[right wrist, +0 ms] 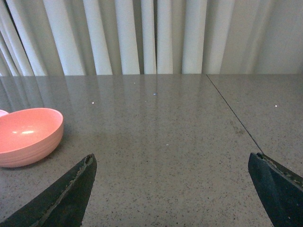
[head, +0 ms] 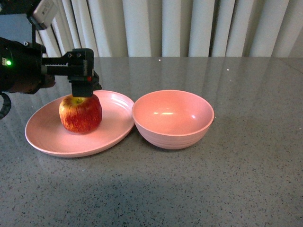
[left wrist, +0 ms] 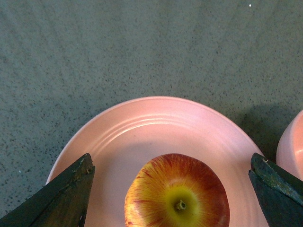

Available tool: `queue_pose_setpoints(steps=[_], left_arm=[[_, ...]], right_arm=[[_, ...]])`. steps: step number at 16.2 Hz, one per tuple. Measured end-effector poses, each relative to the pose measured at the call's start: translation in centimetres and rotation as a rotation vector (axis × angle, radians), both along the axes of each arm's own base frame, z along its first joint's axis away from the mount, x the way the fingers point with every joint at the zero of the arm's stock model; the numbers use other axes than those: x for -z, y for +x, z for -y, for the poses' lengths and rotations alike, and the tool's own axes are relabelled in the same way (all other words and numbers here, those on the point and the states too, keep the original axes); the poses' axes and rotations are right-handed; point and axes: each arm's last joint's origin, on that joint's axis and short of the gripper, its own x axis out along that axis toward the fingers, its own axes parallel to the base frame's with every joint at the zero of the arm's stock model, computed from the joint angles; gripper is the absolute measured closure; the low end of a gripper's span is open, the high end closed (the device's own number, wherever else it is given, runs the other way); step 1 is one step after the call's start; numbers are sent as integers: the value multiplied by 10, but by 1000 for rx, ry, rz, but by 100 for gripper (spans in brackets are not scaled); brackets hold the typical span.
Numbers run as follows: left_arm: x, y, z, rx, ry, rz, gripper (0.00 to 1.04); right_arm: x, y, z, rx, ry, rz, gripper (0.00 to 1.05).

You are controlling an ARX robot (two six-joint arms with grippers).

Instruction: Move apple from plate to bowl

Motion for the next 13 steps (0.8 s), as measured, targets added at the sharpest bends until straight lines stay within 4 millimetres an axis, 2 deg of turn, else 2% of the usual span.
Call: queue_pose_setpoints(steps=[3, 6, 9, 12, 13], left_arm=[[10, 10, 4, -11, 22, -54, 7], [31, 12, 5, -28, 50, -153, 7], [33, 12, 5, -33, 54, -160, 7], [32, 12, 6, -29, 54, -156, 32], [30, 11, 6, -29, 55, -156, 34]], right_arm=[[0, 0, 0, 0, 0, 0, 7], [0, 0, 0, 0, 0, 0, 7], [0, 0, 0, 0, 0, 0, 7], [0, 0, 0, 0, 0, 0, 7], [0, 0, 0, 0, 0, 0, 7]])
